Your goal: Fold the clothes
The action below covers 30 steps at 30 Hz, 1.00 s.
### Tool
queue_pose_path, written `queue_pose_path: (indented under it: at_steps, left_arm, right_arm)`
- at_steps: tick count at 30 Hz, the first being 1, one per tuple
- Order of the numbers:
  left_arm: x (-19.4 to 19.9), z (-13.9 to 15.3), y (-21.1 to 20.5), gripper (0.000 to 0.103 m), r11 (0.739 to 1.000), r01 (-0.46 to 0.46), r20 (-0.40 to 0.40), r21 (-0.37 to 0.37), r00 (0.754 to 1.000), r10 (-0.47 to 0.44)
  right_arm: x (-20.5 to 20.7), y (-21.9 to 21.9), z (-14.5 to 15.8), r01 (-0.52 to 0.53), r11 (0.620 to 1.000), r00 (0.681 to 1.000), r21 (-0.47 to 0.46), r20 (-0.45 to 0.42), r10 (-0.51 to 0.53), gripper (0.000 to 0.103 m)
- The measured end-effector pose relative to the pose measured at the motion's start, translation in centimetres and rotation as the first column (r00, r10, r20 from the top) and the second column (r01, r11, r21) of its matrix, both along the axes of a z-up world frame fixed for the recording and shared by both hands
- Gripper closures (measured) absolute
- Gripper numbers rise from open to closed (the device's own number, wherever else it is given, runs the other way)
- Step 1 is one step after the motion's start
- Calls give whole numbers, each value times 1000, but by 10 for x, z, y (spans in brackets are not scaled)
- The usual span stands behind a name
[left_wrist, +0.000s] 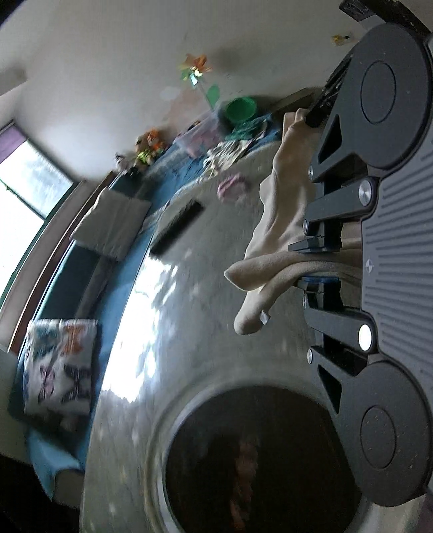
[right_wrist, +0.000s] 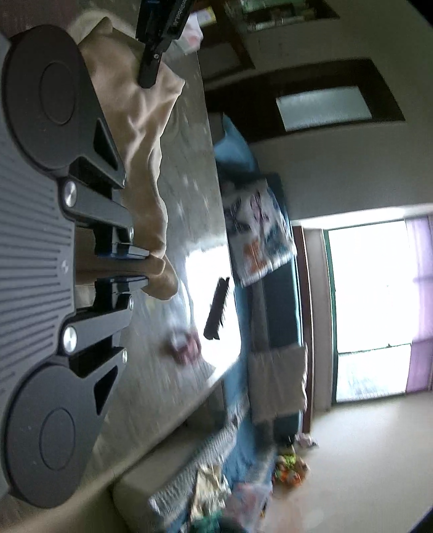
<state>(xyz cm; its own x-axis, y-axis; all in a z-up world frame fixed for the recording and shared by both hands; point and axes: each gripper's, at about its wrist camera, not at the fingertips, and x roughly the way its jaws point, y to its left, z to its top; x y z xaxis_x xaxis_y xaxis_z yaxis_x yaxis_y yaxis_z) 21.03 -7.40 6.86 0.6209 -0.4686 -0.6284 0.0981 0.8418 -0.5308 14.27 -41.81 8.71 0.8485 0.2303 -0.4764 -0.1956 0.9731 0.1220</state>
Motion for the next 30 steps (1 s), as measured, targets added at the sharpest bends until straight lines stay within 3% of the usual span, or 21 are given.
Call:
queue_pose_path:
  at_steps: [6, 11, 14, 18, 24, 30]
  left_arm:
    - [29, -4, -54, 89, 996, 79, -1, 40, 997, -79]
    - [39, -22, -70, 87, 988, 94, -46, 120, 995, -89]
    - [39, -28, -62, 76, 987, 69, -54, 147, 997, -61]
    - [36, -26, -56, 72, 985, 53, -45, 166, 998, -47]
    - [25, -26, -71, 67, 973, 116, -21, 197, 993, -114]
    - [21, -31, -86, 62, 961, 172, -16, 218, 985, -173]
  right_arm:
    - [12, -41, 1, 108, 994, 994, -34, -1, -108, 94]
    - [25, -61, -19, 178, 983, 981, -42, -70, -180, 89]
    - [27, -67, -32, 203, 977, 974, -61, -94, -208, 89]
    - [28, -64, -38, 180, 982, 978, -55, -100, -185, 88]
    - [41, -46, -43, 91, 996, 987, 3, -132, -90, 84]
    - [66, -17, -52, 26, 1000, 987, 5, -161, -25, 81]
